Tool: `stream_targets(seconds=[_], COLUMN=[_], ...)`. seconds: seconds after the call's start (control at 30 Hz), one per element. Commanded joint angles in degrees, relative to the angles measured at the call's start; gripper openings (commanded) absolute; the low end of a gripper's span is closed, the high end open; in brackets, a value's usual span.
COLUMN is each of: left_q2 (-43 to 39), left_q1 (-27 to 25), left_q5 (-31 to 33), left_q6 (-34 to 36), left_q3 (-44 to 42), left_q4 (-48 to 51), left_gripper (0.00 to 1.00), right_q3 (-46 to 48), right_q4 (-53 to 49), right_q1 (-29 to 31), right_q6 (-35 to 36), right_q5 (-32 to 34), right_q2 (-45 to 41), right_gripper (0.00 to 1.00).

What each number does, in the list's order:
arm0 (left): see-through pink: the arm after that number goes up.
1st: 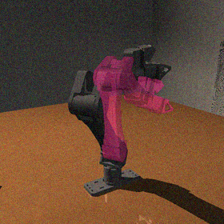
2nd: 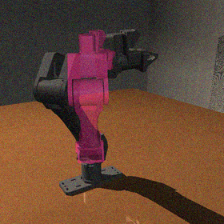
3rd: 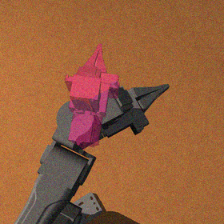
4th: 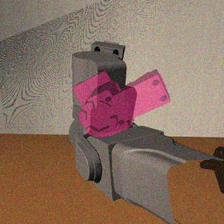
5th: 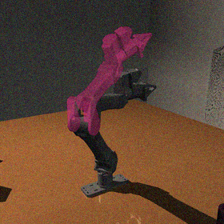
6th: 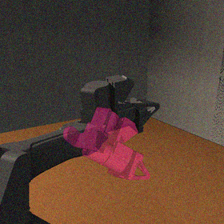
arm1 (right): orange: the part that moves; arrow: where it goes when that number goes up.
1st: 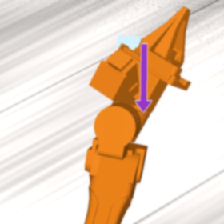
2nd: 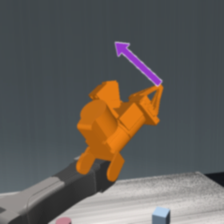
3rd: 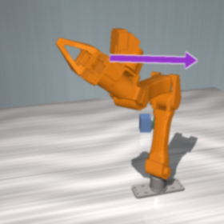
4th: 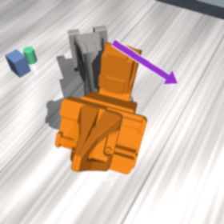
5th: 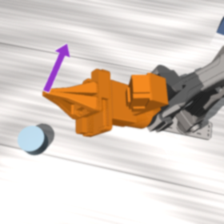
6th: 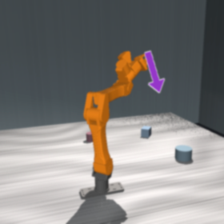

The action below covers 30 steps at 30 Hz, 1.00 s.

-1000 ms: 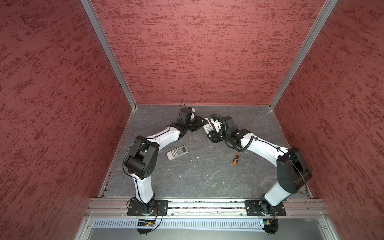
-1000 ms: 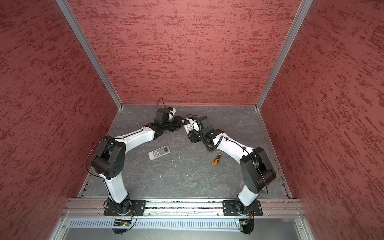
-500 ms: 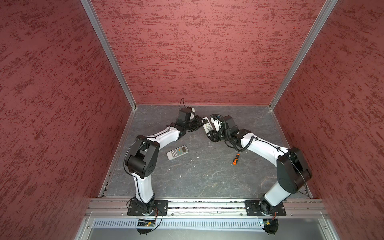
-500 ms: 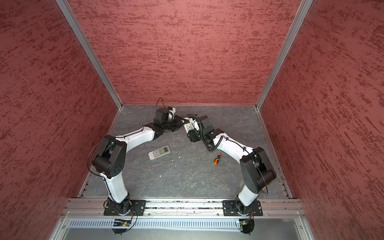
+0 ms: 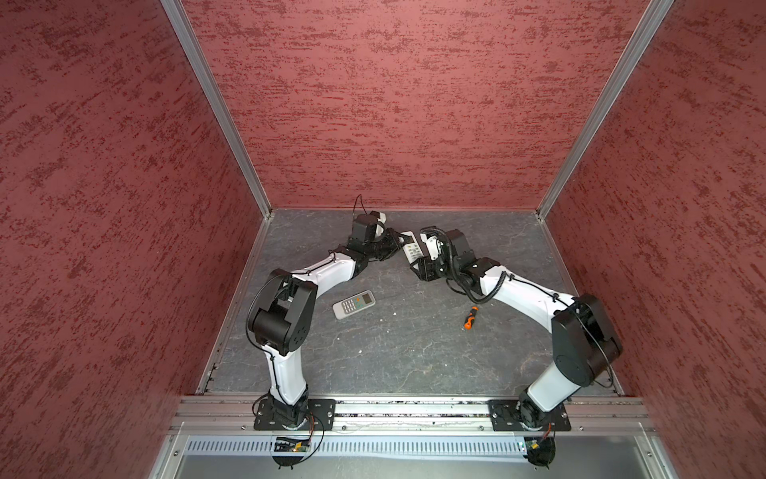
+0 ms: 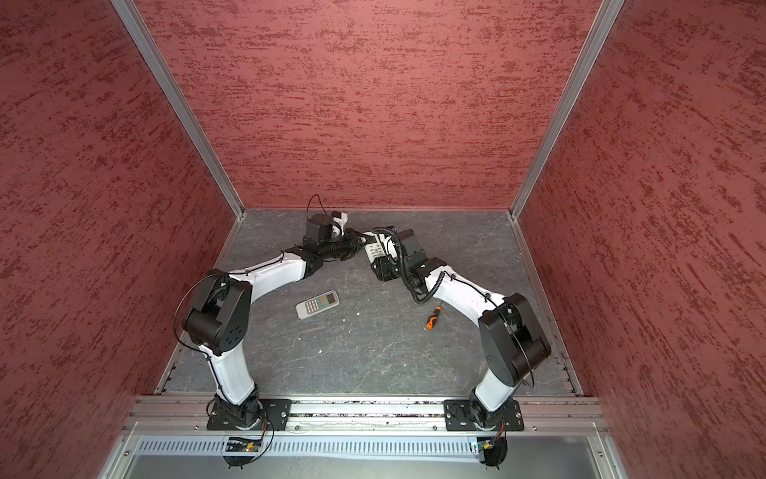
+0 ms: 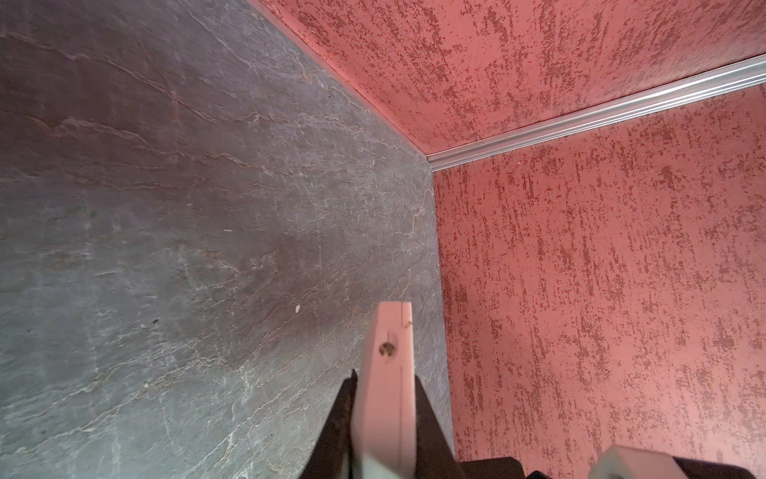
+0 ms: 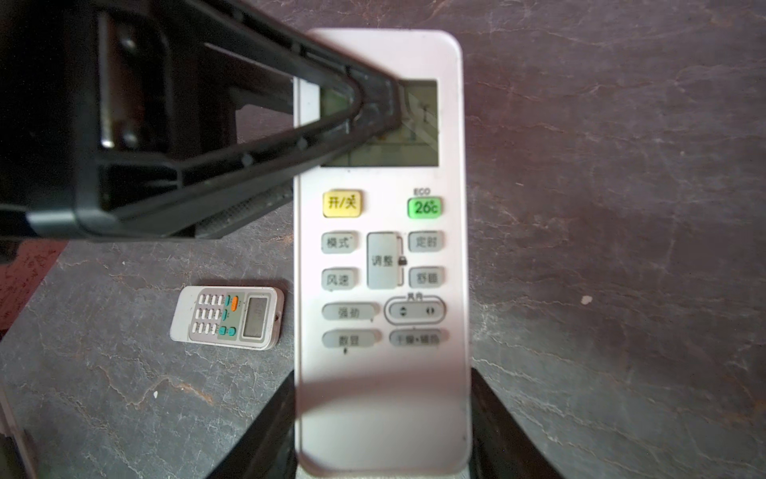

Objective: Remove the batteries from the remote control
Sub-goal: 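Grasp the remote's top end with the left gripper, raising it upright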

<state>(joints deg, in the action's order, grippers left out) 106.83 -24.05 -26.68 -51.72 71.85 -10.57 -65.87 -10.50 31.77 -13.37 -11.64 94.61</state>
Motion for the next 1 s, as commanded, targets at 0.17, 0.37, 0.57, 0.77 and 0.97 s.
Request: stream_targets(seconds=[0.17,0.37,0.57,0.77,0.97], left_q2=[-1.94,-3.67,-5.22,-4.80,-4.37], left_q1=[1.77,3.48,5.25,5.79,5.60], left_q5=[-0.76,-2.54,-4.51,-7.15,-7.16], left_q6=[-0.98,-3.23,-5.32,-8.89,-11.42], left_q3=[-1.62,-4.13,-6.59,-9.00,-11.17], left_q4=[-4.42,-9.24,-16.30,-29.19,-38.13], left_gripper=[0.10,0.10,0.10,0.10,0.10], right_q3=[3.65,6.67,9.93,13.74,15.43], right_q4=[8.38,13.75,20.03,32.48,48.09], right_q1=[-0.37,-1.68,-3.81,-7.55,-9.96], right_q6=[-4.41,-8.91,-16.80,-25.76,-34.23], right_q5=[-4.24,-6.44,-6.76,-14.25,-23.06], right_q2=[-4.30,-6.34,-9.32,-8.42,-3.18], right_gripper=[0.70,0.73,0.63,0.57,0.53])
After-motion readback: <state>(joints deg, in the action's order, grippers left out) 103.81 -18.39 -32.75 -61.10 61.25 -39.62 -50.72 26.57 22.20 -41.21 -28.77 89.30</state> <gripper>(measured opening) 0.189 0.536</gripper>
